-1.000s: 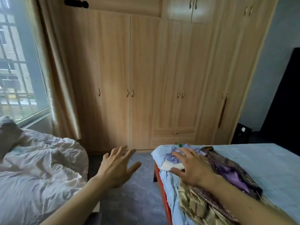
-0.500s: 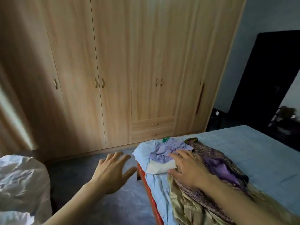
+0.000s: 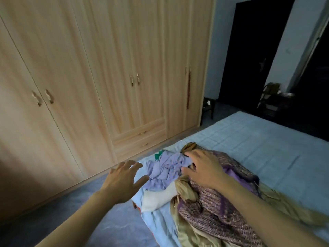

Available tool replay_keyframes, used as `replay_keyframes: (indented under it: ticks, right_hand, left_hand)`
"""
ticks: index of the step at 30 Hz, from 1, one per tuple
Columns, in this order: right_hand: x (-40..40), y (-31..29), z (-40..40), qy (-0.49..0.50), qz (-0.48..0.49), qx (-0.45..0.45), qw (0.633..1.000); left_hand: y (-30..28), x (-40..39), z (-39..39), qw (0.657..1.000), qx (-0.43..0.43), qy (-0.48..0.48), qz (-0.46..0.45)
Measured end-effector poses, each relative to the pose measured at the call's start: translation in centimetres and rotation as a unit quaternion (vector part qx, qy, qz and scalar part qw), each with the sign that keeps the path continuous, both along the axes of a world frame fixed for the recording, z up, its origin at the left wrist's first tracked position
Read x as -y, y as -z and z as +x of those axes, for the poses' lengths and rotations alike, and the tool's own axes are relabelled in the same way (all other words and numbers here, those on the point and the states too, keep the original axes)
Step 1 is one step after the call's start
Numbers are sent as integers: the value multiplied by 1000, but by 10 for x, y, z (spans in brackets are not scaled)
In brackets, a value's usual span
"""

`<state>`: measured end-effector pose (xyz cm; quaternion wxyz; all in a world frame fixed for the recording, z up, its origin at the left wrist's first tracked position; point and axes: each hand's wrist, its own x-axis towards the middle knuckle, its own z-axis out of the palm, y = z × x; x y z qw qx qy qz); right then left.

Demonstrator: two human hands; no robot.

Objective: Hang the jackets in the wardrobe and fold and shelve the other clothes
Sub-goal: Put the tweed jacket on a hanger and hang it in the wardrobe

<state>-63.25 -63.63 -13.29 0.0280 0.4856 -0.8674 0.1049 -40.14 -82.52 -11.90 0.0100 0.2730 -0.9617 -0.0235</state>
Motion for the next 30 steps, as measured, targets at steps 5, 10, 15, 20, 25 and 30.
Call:
replay_keyframes:
  ticks: [5, 10, 15, 20, 25, 30]
  right_hand:
    - [8, 11, -25, 70, 29, 17, 997]
    - [22, 17, -31, 158, 47, 18, 986]
    - [28, 5, -13, 266, 50, 42, 962]
    - [9, 4, 5, 364, 79, 55, 926]
    - [-17, 10, 18, 430, 64, 76, 897]
    - [-42, 26, 19, 465, 37, 87, 880]
  left_hand:
    - [18, 46, -58, 997, -19, 71, 30]
    - [40, 97, -101, 983, -39, 168, 65]
    - [48, 143, -144, 960, -54, 251, 109]
    - [60, 137, -185, 931, -62, 324, 157]
    - [65, 96, -224, 896, -59, 409, 163]
    - [58, 46, -271, 877, -18, 461, 137]
